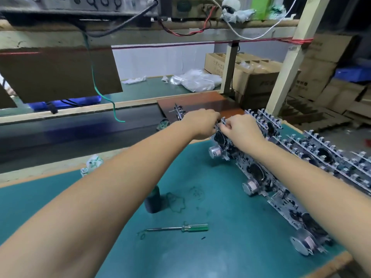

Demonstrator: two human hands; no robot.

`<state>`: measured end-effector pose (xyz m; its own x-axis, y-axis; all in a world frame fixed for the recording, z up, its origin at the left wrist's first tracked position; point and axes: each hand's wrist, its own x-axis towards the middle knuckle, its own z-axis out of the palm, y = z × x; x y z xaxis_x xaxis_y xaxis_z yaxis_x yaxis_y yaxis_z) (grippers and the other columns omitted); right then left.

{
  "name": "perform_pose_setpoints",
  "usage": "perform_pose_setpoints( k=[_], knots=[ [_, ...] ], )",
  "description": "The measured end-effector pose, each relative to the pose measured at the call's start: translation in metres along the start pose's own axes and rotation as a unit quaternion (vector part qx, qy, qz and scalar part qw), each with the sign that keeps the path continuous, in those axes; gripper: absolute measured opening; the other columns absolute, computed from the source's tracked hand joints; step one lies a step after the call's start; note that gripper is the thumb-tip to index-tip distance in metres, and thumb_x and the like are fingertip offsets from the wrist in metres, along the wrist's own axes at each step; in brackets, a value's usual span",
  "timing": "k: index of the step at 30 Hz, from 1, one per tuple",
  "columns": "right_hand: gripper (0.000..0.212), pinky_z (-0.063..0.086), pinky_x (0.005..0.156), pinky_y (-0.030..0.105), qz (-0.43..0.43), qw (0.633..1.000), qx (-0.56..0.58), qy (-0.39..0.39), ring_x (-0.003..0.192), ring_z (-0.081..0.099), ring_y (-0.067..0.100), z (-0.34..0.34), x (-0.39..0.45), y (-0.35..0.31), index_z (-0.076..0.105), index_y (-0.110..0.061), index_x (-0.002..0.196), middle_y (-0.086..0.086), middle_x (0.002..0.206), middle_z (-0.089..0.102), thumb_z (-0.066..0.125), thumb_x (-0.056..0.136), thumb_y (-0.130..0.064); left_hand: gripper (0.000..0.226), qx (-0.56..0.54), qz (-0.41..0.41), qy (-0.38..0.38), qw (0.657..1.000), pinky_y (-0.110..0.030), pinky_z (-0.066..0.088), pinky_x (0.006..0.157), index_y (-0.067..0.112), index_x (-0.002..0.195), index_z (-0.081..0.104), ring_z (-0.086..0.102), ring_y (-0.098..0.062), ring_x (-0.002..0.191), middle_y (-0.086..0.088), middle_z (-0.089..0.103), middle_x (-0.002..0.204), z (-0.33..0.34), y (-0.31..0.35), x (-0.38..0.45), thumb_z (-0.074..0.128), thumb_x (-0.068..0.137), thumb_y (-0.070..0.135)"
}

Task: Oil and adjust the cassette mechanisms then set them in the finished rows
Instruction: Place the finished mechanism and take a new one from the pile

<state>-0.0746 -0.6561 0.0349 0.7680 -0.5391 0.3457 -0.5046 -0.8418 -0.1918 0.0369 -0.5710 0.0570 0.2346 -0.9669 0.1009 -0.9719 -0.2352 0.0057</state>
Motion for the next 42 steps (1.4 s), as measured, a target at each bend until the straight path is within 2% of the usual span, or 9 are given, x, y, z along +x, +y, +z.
perform_pose_setpoints(
  k=[4,7,15,18,21,23,28,37,42],
  knots=[
    [0.045,0.030,0.063,0.032,0.031,0.998,-0.044,-0.010,0.078,0.055,0.033,0.013,0.010,0.006,0.037,-0.018,0.053,0.012,0.064,0.047,0.046,0.095,-0.030,0.057,-0.014,0.001,-0.060,0.998,-0.043,0.038,0.103,0.014,0.147,0.028,0.040,-0.027,0.130,-0.005,0.032,0.151,0.016,-0.001,0.009,0.050,0.095,0.022],
    [0.031,0.033,0.064,0.032,0.049,0.990,-0.133,0.004,0.093,0.061,0.034,0.019,0.016,-0.004,0.067,-0.009,0.089,0.017,0.093,0.066,0.046,0.095,-0.031,0.070,-0.051,-0.007,-0.104,0.993,-0.039,0.029,0.110,0.013,0.152,0.012,0.032,-0.029,0.137,-0.008,0.013,0.159,0.023,-0.002,0.011,0.052,0.095,0.019],
    [0.033,0.032,0.072,0.032,0.040,0.956,-0.270,-0.109,0.112,0.056,0.028,0.018,0.018,-0.026,0.058,-0.012,0.122,0.008,0.123,0.059,0.038,0.096,-0.009,0.091,-0.043,-0.023,-0.167,0.985,-0.041,0.025,0.114,0.018,0.151,-0.012,0.021,-0.032,0.142,-0.004,-0.015,0.159,0.024,-0.006,0.008,0.058,0.094,0.025],
    [0.029,0.032,0.068,0.030,0.038,0.964,-0.259,-0.054,0.105,0.059,0.029,0.002,0.010,-0.037,0.058,-0.010,0.114,0.009,0.115,0.063,0.039,0.099,-0.025,0.084,-0.047,-0.034,-0.170,0.984,-0.040,0.027,0.112,0.017,0.153,0.001,0.025,-0.032,0.141,-0.008,0.001,0.161,0.009,-0.005,-0.006,0.059,0.093,0.025],
    [0.033,0.028,0.062,0.031,0.007,0.984,-0.179,-0.004,0.095,0.060,0.032,-0.017,-0.020,-0.065,0.057,-0.012,0.105,0.013,0.102,0.065,0.041,0.097,-0.039,0.034,-0.021,-0.023,-0.094,0.995,-0.037,0.045,0.085,0.011,0.121,0.050,0.052,-0.029,0.114,-0.009,0.055,0.125,-0.019,-0.008,-0.046,0.058,0.091,0.024],
    [0.028,0.024,0.057,0.032,-0.037,0.994,-0.102,0.019,0.086,0.060,0.033,-0.027,-0.050,-0.086,0.059,-0.020,0.094,0.010,0.088,0.065,0.042,0.094,-0.042,0.008,0.006,0.001,0.011,1.000,-0.035,0.044,0.074,0.020,0.093,0.051,0.056,-0.027,0.103,-0.003,0.061,0.104,-0.035,-0.011,-0.089,0.055,0.088,0.025],
    [0.022,0.032,0.055,0.034,-0.137,0.978,0.127,-0.090,0.058,0.044,0.019,-0.043,-0.116,-0.155,0.042,-0.033,0.068,-0.011,0.052,0.046,0.041,0.083,-0.050,0.012,-0.060,-0.002,0.124,0.990,-0.032,0.037,0.072,0.021,0.094,0.063,0.045,-0.017,0.086,0.010,0.059,0.089,-0.035,-0.028,-0.221,0.061,0.083,0.023],
    [0.016,0.041,0.071,0.033,-0.382,0.866,0.226,-0.232,0.090,0.057,0.021,0.021,-0.137,-0.326,0.056,-0.025,0.100,-0.005,0.095,0.063,0.051,0.093,-0.038,0.023,-0.015,-0.293,0.112,0.949,-0.037,0.047,0.063,0.015,0.090,0.068,0.046,-0.014,0.074,0.004,0.061,0.079,-0.009,-0.094,-0.424,0.058,0.084,0.034],
    [0.030,0.042,0.089,0.036,-0.295,0.858,0.248,-0.339,0.113,0.053,0.033,0.080,-0.146,-0.423,0.056,-0.003,0.117,0.017,0.121,0.059,0.048,0.096,-0.024,0.052,0.035,-0.569,0.113,0.814,-0.048,0.045,0.084,0.007,0.120,0.059,0.055,-0.040,0.101,-0.018,0.058,0.110,-0.005,-0.122,-0.497,0.074,0.078,0.035]
  ],
)
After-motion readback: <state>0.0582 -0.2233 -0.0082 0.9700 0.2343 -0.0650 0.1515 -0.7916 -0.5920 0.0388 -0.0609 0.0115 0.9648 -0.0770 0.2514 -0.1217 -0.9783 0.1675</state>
